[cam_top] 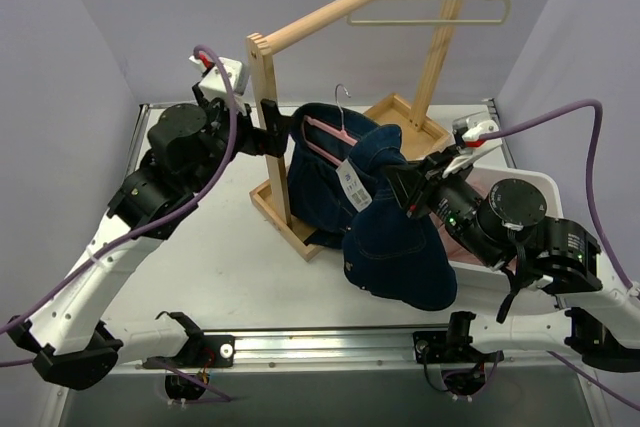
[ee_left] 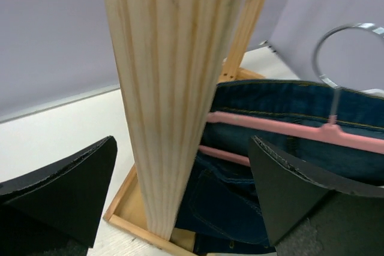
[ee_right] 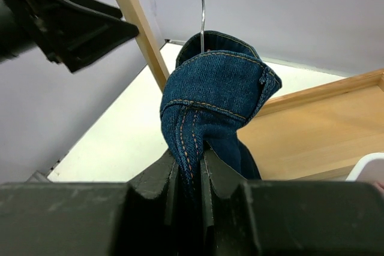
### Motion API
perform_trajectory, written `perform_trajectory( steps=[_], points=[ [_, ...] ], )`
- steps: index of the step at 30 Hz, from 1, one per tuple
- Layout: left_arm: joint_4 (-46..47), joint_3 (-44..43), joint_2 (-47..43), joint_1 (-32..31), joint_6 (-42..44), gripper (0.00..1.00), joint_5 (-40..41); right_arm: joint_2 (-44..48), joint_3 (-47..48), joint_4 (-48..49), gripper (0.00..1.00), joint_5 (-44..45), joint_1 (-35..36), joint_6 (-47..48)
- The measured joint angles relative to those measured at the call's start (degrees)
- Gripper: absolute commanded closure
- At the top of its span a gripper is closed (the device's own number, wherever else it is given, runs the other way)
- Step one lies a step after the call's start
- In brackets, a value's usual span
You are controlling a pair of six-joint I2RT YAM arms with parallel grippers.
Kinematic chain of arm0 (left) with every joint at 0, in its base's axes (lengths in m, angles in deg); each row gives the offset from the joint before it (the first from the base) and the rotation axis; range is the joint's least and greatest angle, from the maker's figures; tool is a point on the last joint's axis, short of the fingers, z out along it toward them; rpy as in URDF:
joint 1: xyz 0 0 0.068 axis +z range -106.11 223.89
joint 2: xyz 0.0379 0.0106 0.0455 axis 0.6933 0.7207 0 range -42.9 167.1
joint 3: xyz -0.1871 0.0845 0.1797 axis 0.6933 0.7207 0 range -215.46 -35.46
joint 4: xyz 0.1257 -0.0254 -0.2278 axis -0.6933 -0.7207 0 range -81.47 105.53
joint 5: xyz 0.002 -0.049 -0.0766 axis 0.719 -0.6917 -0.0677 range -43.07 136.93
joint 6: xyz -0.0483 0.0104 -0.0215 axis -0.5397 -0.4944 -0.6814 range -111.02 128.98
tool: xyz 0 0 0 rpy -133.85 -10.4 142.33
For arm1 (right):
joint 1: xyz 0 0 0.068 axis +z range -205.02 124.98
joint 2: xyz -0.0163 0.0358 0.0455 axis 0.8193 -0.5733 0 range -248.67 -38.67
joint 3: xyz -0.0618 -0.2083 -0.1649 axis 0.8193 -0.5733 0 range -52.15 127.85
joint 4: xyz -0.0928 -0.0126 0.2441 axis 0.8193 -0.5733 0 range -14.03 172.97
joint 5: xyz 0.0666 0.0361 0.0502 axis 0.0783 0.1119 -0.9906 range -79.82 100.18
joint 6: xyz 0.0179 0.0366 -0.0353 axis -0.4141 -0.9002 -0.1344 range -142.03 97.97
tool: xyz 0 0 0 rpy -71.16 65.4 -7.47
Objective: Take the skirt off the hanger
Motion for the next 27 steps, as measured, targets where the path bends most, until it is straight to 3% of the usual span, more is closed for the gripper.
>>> perform_trajectory(
  steps=[7,11,27],
  points=[
    [-1.0,-4.4,-1.1,0.0,-2.6,0.17,-7.0,4.3,-2.6,-0.9,1.0,-5.0,0.0,0.3],
    [-3.3,-8.9,2.3,0.1,-6.7,0.19,-9.0,5.9,-3.5,-1.1,1.0,-6.4,0.0,0.3],
    [-7.3,-8.7,3.2,-0.9,-17.9,0.21,-20.5,3.5,-7.0,2.8,1.0,-7.8,0.0,0.1]
  ],
)
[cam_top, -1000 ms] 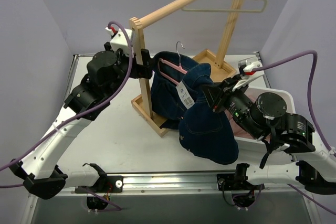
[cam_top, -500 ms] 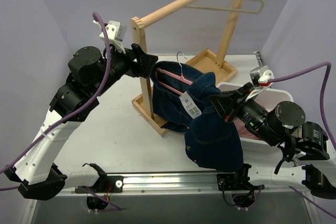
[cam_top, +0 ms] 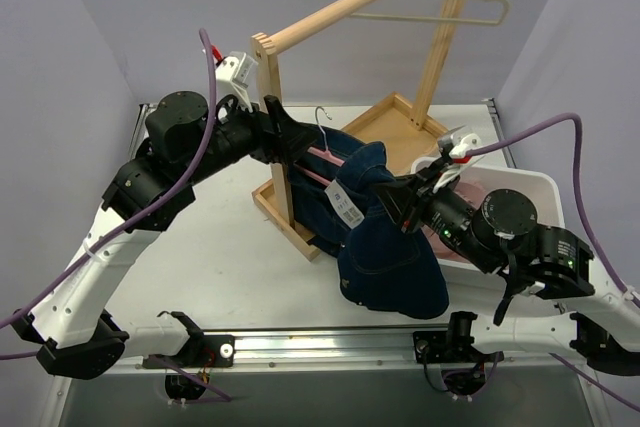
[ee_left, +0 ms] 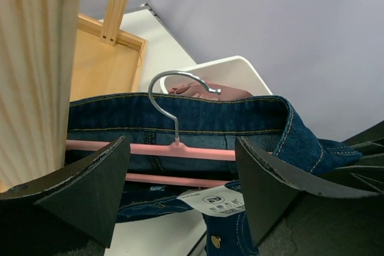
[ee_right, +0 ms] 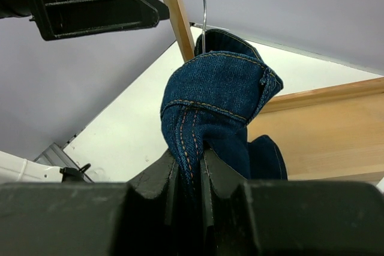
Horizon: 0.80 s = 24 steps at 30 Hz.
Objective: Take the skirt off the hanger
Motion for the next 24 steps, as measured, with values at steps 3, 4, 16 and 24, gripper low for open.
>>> perform_trajectory(
  steps=[3,4,16,24],
  points=[
    [0.4,1.6,-0.3,-0.4,-0.9,0.21,-1.3,-0.7,-0.2,0.7,1.0,0.0,0.0,0.0],
    [0.5,2.3,-0.3,-0.4,-1.0,0.21,-1.6,-0.7,-0.3,0.9,1.0,0.0,0.0,0.0],
    [1.7,5.3,0.2,-1.2,-2.4,0.22,-2.6,-1.0,-0.3,1.7,1.0,-0.3,0.0,0.0],
    [3.7,5.3,2.3,-3.3,-3.1,0.26,-2.6,-1.9,-0.3,2.3,1.0,-0.9,0.0,0.0]
  ],
)
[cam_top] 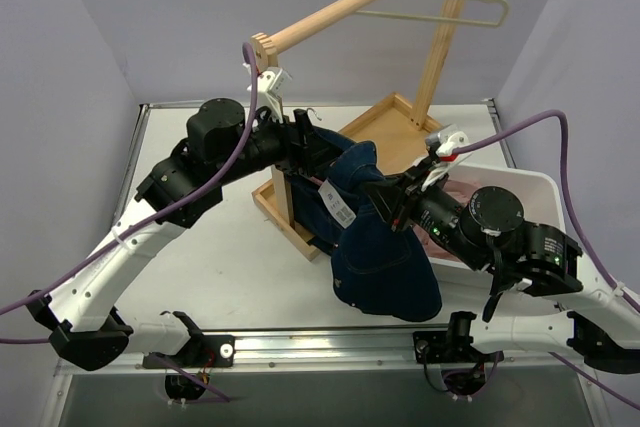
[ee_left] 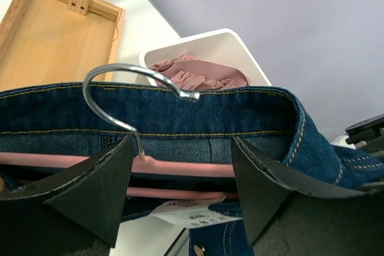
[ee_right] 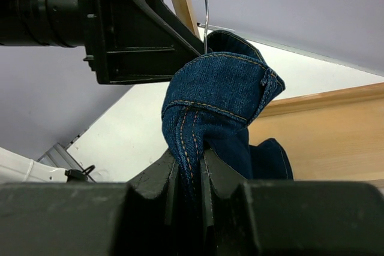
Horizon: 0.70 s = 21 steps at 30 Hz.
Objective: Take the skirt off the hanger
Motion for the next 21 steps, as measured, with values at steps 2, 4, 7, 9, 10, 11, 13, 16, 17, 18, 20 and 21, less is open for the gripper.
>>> perform_trajectory(
  steps=[2,4,7,9,10,11,13,16,17,18,20,21],
  points=[
    [0.2,0.0,0.7,-0.2,-0.1,0.28,0.0,-0.2,0.0,0.2,1.0,-0.1,0.0,0.0],
    [0.2,0.0,1.3,-0.2,-0.2,0.34,0.0,-0.4,0.0,0.2,1.0,-0.2,0.0,0.0],
    [0.3,0.0,1.6,-0.2,-0.3,0.47,0.1,-0.5,0.0,0.2,1.0,-0.2,0.0,0.0],
    [0.1,0.0,1.6,-0.1,0.0,0.56,1.0,-0.5,0.0,0.3,1.0,-0.3,0.0,0.0],
    [0.2,0.0,1.6,0.0,-0.1,0.69,1.2,-0.4,0.0,0.3,1.0,-0.3,0.0,0.0],
    [0.1,0.0,1.6,0.0,0.0,0.76,1.7,-0.3,0.0,0.3,1.0,-0.3,0.0,0.0],
    [-0.1,0.0,1.7,0.2,0.5,0.93,2.7,0.1,0.0,0.4,1.0,-0.4,0.0,0.0],
    [0.2,0.0,1.7,0.2,1.1,0.98,3.0,0.7,0.0,0.3,1.0,-0.4,0.0,-0.2],
    [0.2,0.0,1.7,0.1,1.2,0.98,3.0,0.8,0.0,0.3,1.0,-0.4,0.0,-0.3],
    [0.2,0.0,1.7,0.1,1.2,0.98,3.0,0.9,0.0,0.2,1.0,-0.3,0.0,-0.5],
    [0.1,0.0,1.7,0.0,1.4,0.98,3.0,1.0,-0.1,0.2,1.0,-0.3,0.0,-1.2],
    [0.1,-0.1,1.7,0.0,1.6,0.98,3.0,1.2,-0.2,0.1,1.0,-0.3,0.0,-1.6]
  ],
)
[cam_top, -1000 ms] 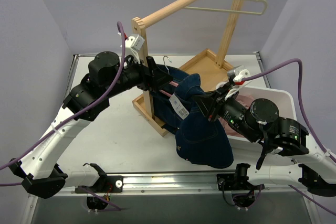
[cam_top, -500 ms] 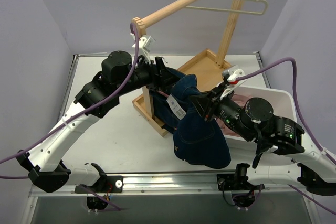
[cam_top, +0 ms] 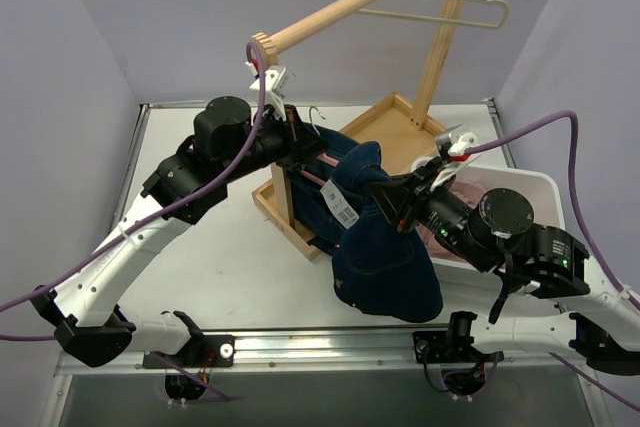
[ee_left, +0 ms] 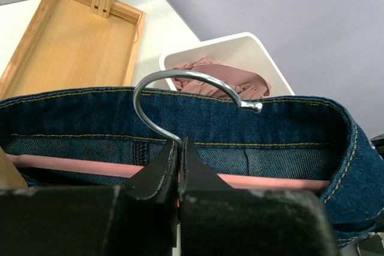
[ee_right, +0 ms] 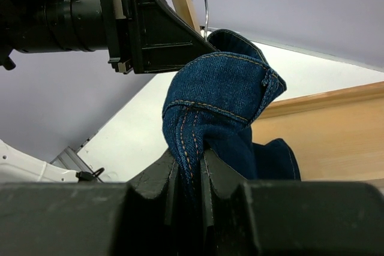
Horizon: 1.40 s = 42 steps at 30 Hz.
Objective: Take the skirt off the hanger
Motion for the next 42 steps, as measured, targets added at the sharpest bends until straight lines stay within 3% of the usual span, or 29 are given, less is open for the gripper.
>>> perform_trajectory(
  steps=[7,11,15,29,42],
  points=[
    [-1.0,-1.1,0.3,-0.5,1.9,0.98,0.3,0.9,-0.3,-1.0,0.83,0.6,0.0,-3.8],
    [-2.0,-2.4,1.2,-0.8,3.3,0.98,0.5,1.6,-0.9,-1.2,0.52,0.9,0.0,-6.5],
    [-3.3,-3.2,2.1,-0.8,4.9,0.98,1.2,1.7,-0.9,-1.6,0.4,1.6,0.0,-8.6],
    [-4.8,-4.9,3.3,-0.8,7.4,0.98,3.8,1.0,-1.6,-5.9,0.35,1.2,0.0,-12.2],
    [-6.1,-9.6,6.5,-0.8,9.4,0.98,8.1,5.1,-5.5,-10.8,0.42,-0.5,0.0,-15.6]
  ],
)
